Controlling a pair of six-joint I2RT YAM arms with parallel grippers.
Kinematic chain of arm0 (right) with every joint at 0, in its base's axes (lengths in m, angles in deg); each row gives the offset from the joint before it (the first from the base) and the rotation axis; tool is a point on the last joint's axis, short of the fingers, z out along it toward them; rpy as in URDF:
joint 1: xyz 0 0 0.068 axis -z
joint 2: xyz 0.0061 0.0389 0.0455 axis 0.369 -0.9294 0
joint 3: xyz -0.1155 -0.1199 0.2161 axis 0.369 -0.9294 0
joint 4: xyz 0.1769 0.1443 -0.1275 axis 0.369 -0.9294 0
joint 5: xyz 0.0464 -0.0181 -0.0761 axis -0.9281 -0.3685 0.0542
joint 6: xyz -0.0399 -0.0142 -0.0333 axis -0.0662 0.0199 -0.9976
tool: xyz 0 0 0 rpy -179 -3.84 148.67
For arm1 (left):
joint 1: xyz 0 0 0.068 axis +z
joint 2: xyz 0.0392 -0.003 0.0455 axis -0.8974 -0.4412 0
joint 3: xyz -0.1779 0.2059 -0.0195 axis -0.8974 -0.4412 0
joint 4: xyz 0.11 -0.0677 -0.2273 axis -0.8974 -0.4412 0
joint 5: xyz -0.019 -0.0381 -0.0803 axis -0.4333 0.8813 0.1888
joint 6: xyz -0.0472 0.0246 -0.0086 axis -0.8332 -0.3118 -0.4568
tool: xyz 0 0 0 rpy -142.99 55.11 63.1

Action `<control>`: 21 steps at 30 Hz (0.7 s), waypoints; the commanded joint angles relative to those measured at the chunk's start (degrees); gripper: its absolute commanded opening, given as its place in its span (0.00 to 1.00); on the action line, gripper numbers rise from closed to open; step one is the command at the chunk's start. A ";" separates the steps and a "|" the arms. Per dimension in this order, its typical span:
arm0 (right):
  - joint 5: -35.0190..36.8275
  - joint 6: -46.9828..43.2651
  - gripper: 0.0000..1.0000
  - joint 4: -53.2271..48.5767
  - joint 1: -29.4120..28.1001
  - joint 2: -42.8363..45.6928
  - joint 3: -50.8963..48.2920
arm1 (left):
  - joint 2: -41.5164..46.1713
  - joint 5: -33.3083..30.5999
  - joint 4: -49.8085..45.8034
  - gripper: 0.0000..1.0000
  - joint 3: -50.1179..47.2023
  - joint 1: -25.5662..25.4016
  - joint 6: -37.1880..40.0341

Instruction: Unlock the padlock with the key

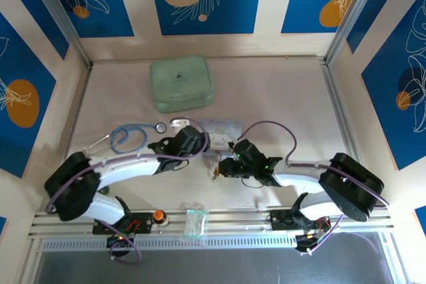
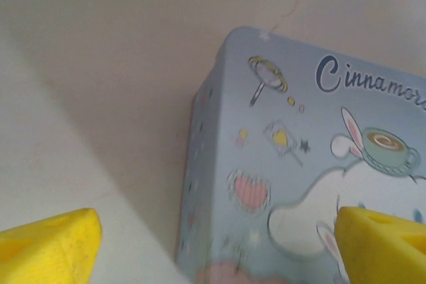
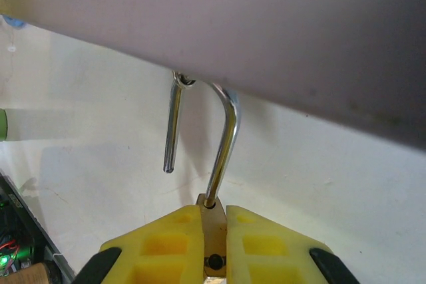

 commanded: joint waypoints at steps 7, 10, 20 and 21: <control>-0.33 3.57 0.10 -9.17 1.24 -0.05 -3.54 | -13.65 1.03 -7.19 0.75 9.49 0.71 4.47; -0.32 4.56 0.10 -8.00 1.44 -0.08 -3.93 | -13.36 0.98 -6.81 0.72 7.22 0.28 2.76; -1.69 8.41 0.10 -2.36 2.37 -3.86 -4.39 | -14.34 -3.51 -19.09 0.66 7.21 -2.27 -1.62; -1.88 9.01 0.10 -1.51 2.41 -4.21 -4.49 | -14.53 -3.53 -19.25 0.66 6.89 -2.37 -2.08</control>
